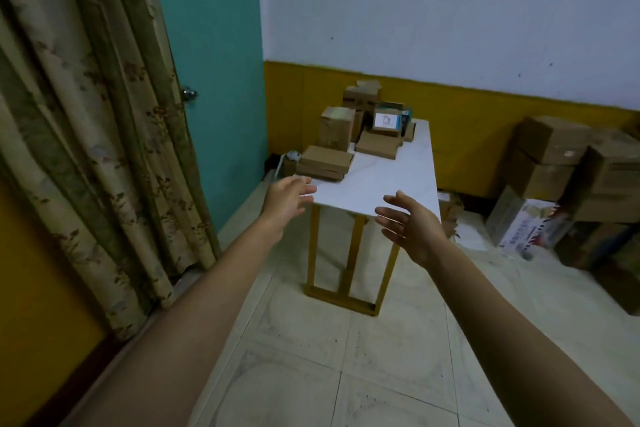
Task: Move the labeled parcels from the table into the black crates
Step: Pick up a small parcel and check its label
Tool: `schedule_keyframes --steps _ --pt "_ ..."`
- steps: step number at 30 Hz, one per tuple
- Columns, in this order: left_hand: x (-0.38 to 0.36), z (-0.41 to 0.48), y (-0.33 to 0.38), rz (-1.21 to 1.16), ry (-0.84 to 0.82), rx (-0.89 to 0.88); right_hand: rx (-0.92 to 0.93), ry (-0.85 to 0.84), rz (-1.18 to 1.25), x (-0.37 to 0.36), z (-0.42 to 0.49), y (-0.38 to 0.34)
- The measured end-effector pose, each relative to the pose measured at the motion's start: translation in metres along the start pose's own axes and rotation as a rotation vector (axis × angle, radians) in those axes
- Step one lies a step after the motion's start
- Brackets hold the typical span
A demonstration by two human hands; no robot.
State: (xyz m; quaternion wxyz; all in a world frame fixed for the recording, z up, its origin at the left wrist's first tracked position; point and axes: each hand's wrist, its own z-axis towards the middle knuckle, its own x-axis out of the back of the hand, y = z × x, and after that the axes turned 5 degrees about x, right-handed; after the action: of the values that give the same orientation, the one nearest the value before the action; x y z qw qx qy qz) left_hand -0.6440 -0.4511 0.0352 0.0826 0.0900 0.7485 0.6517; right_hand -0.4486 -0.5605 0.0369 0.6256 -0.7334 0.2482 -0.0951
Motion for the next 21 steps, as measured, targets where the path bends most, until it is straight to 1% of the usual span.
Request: schedule_keyframes --steps 5,15,21 --pt "-0.004 0.104 -0.003 0.018 0.008 0.064 -0.048 0.005 0.002 -0.023 0.099 -0.002" --pt "-0.018 0.261 -0.019 0.041 0.033 0.193 -0.197 0.017 0.080 -0.035 0.264 0.005" --pt "-0.050 0.357 -0.011 0.053 0.066 0.201 -0.224 -0.014 0.098 -0.036 0.375 -0.011"
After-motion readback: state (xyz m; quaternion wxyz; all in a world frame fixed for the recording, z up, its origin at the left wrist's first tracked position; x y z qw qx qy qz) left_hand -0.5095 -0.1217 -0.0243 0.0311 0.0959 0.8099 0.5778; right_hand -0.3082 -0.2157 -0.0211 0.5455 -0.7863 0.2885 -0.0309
